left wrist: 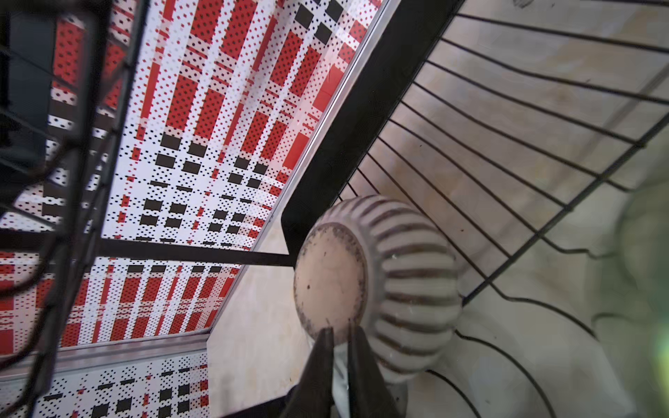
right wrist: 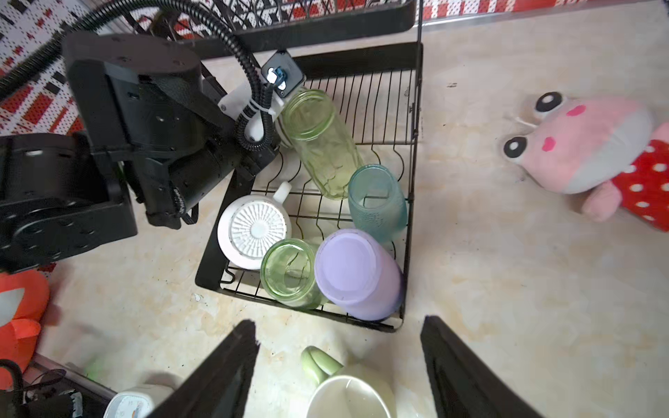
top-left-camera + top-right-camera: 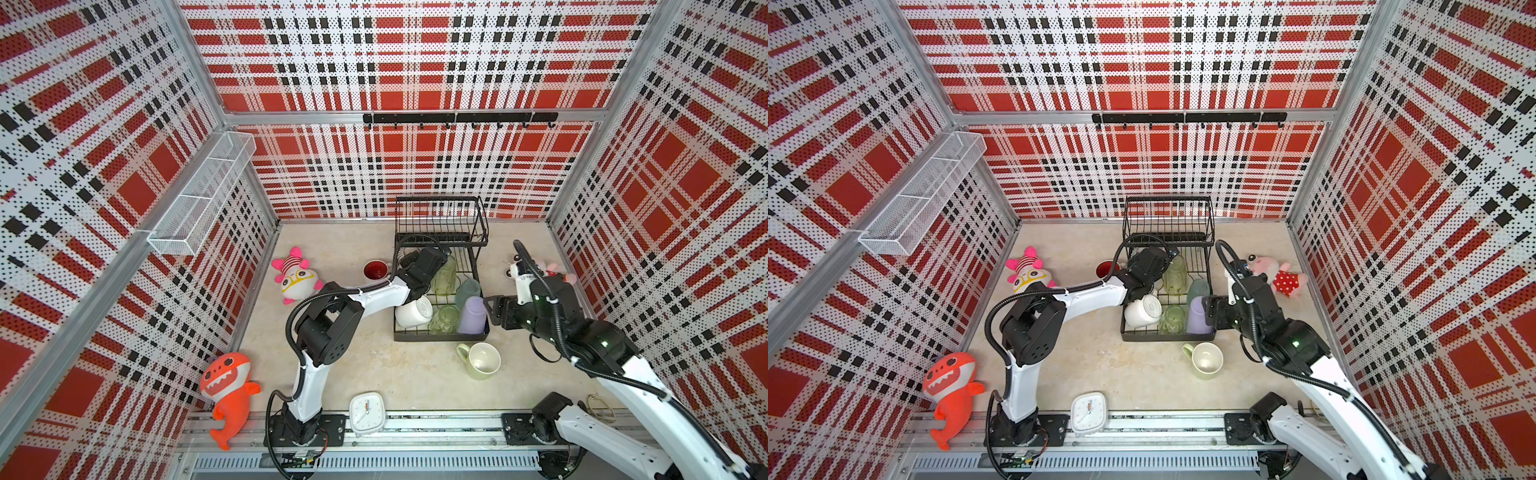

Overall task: Load cups into a dish rack
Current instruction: Move the cup to the dish rack, then pick up the cup from the dish rack.

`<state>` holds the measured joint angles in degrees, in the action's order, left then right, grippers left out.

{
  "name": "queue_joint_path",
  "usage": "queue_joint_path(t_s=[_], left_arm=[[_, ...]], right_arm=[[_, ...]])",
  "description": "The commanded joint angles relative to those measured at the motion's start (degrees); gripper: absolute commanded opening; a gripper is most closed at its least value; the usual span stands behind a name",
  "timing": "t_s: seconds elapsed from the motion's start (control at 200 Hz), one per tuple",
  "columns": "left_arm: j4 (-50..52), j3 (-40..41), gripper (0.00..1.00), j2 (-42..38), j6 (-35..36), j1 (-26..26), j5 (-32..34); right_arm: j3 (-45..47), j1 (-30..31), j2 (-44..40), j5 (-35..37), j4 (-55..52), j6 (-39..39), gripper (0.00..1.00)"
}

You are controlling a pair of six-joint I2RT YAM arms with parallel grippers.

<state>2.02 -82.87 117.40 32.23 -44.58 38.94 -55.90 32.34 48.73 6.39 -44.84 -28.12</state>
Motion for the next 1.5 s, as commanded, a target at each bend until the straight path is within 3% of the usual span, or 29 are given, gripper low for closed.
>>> queue_joint_path(t_s=[0.0, 0.12, 0.215, 0.411, 0.526, 0.707, 0.862, 0.987, 1.092, 1.313, 1.493], left_arm=[[-1.0, -0.4, 0.15, -2.3, -0.5, -2.3, 0.7], [0.8, -1.6, 0.15, -3.7, -2.6, -3.4, 1.1], [1.9, -1.3, 0.15, -6.0, -4.0, -4.0, 0.8], [3.9, 1.6, 0.17, -14.2, -9.8, -3.8, -1.8], [5.0, 4.1, 0.2, -19.7, -14.1, -2.5, -4.8], [6.9, 9.0, 0.4, -28.4, -23.0, 1.8, -10.2], [5.9, 15.8, 0.44, -38.2, -30.9, 6.7, -19.5], [3.2, 22.5, 0.48, -45.7, -38.6, 12.0, -27.2], [-1.1, 28.7, 0.49, -50.7, -45.2, 16.6, -34.6], [-5.2, 36.4, 0.56, -54.2, -56.3, 26.1, -48.0], [-6.6, 39.0, 0.59, -55.0, -58.6, 29.6, -52.3]], right_arm=[[0.4, -0.4, 3.0, -2.4, 9.6, 0.1, 0.78], [-0.1, -0.5, 8.3, -3.7, 14.5, 0.6, 0.86], [-1.1, -0.7, 11.0, -0.8, 14.9, 2.8, 1.0], [-0.5, -2.7, 13.8, -1.7, 18.7, 6.1, 1.0], [1.6, -6.3, 12.1, -8.5, 22.9, 6.7, 0.97], [0.6, -7.8, 15.8, -13.0, 24.0, 10.9, 0.95], [-0.9, -7.8, 22.4, -15.4, 25.8, 13.1, 0.92], [2.1, -7.7, 25.0, -17.4, 34.6, 14.4, 0.92], [5.4, -7.3, 26.7, -14.2, 42.4, 16.9, 0.91], [5.8, -7.2, 31.6, -14.9, 47.5, 18.0, 0.94], [6.2, -7.1, 34.6, -13.2, 52.7, 17.5, 0.91]])
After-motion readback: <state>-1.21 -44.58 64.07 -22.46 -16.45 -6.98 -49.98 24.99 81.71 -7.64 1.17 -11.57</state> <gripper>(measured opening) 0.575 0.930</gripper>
